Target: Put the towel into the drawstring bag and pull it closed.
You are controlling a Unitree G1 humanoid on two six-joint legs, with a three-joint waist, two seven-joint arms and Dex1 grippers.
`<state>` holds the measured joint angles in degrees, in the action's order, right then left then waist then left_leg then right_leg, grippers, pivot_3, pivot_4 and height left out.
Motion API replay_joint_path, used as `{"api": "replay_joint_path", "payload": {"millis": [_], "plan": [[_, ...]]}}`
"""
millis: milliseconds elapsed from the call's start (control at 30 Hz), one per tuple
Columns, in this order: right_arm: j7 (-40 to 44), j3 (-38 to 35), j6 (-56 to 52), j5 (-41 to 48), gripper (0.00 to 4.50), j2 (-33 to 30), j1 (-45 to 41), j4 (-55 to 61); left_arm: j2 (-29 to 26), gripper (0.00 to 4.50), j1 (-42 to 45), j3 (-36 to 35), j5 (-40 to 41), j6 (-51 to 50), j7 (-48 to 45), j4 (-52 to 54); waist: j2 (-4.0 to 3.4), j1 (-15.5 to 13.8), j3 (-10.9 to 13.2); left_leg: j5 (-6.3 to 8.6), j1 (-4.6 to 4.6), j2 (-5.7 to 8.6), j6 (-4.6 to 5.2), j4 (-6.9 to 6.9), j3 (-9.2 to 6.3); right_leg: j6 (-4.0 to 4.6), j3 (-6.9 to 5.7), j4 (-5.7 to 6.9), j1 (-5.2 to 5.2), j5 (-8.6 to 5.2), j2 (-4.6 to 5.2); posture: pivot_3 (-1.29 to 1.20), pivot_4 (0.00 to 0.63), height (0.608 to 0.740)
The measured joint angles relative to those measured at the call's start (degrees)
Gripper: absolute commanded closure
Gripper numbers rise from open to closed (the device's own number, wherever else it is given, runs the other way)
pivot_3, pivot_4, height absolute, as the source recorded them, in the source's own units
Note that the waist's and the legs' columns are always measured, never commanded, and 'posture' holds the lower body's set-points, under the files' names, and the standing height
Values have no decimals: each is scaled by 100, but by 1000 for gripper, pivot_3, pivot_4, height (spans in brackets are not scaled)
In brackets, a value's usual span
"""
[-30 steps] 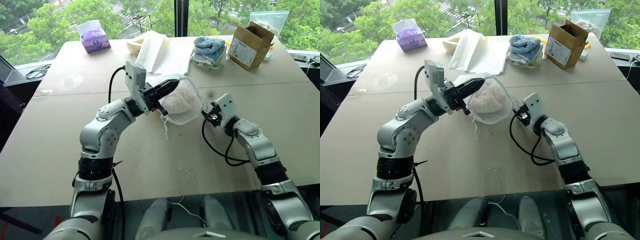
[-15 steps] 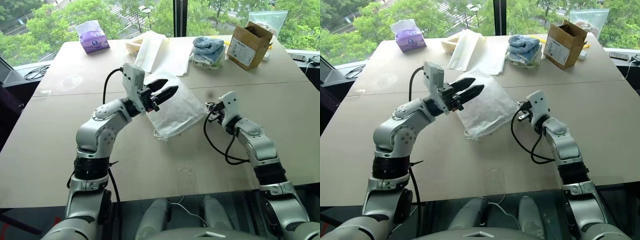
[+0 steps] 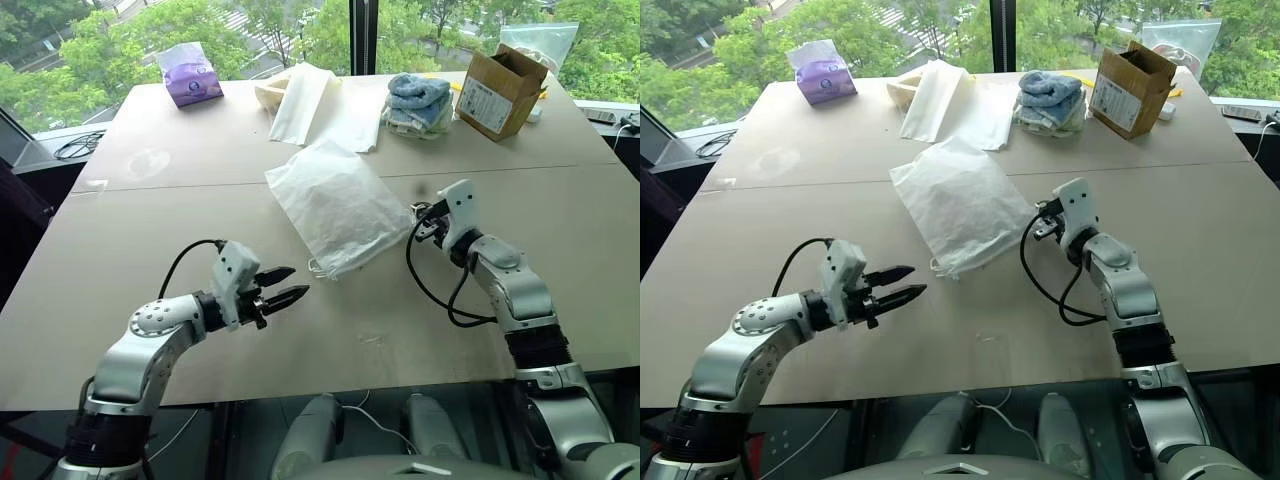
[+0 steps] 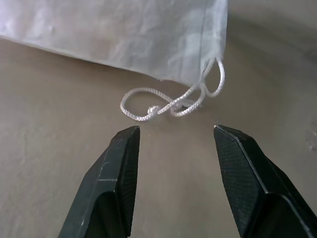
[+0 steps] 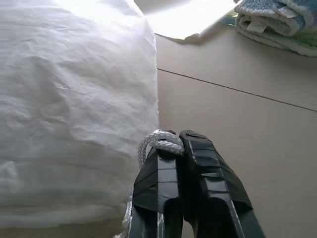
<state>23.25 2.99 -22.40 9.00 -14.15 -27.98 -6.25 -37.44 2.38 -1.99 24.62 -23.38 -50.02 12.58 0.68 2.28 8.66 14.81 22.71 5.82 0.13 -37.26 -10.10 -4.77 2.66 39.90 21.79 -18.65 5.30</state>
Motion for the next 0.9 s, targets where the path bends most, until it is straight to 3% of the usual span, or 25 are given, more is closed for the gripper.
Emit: {"api": "replay_joint_path", "payload": {"millis": [267, 533, 700, 900], "plan": [[9, -5, -123, 1, 4500, -5, -42, 54, 375, 2100, 652, 736, -1020, 1455, -148, -1086, 0, 13, -1, 0, 2, -1, 0, 4, 2, 0, 1, 0, 0, 0, 2, 0, 150, 740], [15, -3, -197, 0, 4500, -7, -30, 209, 765, 2100, 1170, 919, -1198, 1884, -261, -1755, 0, 38, -1, 0, 2, -1, 0, 3, 2, -1, 1, 1, 1, 0, 2, 0, 150, 740], [13, 1, -236, -1, 4500, -5, -20, 312, 807, 4363, 1189, 910, -1156, 2045, -404, -1891, 0, 33, -1, 0, 2, 0, 0, 0, 2, -1, 1, 2, 0, 0, 2, 0, 150, 740], [6, 4, -238, -2, 4500, 3, 40, 321, 929, 4477, 1166, 777, -974, 1932, -388, -1938, 0, 34, -1, 0, 3, -1, 0, 0, 1, -1, 1, 2, 0, 0, 1, 0, 150, 740]]}}
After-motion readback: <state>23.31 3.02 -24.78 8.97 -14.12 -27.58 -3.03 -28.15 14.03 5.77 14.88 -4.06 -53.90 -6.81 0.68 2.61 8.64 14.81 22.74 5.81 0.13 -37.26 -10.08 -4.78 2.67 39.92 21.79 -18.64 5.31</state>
